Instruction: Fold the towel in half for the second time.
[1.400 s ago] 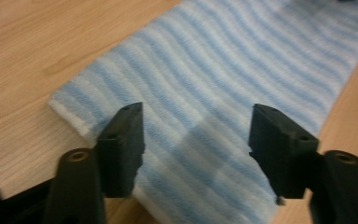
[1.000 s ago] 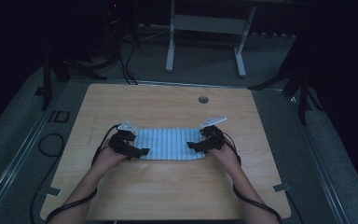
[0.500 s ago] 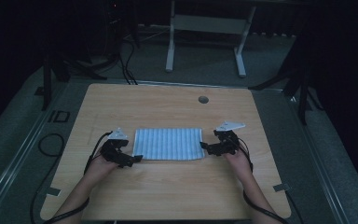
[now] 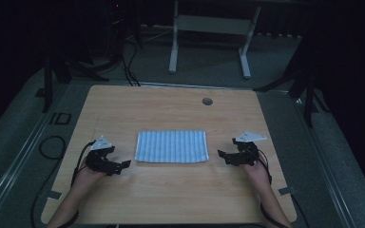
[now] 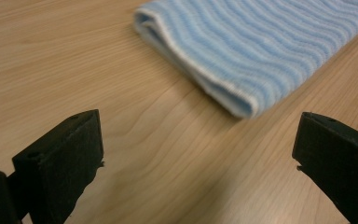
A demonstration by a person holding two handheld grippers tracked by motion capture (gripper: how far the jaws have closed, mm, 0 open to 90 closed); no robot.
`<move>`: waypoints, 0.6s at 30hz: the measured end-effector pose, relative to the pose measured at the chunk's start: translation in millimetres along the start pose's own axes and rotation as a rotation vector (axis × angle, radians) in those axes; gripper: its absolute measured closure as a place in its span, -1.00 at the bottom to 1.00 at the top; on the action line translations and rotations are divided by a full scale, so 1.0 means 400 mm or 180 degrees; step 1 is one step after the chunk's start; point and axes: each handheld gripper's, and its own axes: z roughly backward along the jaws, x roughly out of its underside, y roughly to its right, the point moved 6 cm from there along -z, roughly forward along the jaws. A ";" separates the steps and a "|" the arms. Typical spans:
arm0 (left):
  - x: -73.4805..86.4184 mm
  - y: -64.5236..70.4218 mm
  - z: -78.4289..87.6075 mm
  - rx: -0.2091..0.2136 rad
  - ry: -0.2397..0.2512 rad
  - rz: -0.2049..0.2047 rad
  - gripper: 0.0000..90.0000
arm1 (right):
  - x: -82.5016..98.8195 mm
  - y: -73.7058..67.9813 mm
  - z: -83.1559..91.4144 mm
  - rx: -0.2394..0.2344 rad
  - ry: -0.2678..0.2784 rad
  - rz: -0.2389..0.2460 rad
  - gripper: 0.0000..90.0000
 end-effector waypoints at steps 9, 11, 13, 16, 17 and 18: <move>0.060 -0.025 0.065 -0.0232 0.0230 0.0105 -0.96 | 0.046 0.036 0.051 0.0134 0.0174 -0.0183 -0.70; 0.066 -0.026 0.071 -0.0269 0.0221 0.0102 -0.96 | 0.053 0.040 0.055 0.0184 0.0156 -0.0165 -0.70; 0.081 -0.026 0.089 -0.0327 0.0259 0.0132 -0.96 | 0.074 0.053 0.072 0.0247 0.0162 -0.0227 -0.70; 0.090 -0.025 0.103 -0.0326 0.0321 0.0150 -0.96 | 0.099 0.056 0.086 0.0310 0.0128 -0.0242 -0.70; 0.090 -0.025 0.103 -0.0326 0.0321 0.0150 -0.96 | 0.099 0.056 0.086 0.0310 0.0128 -0.0242 -0.70; 0.096 -0.025 0.111 -0.0310 0.0372 0.0193 -0.96 | 0.108 0.055 0.090 0.0315 0.0105 -0.0239 -0.70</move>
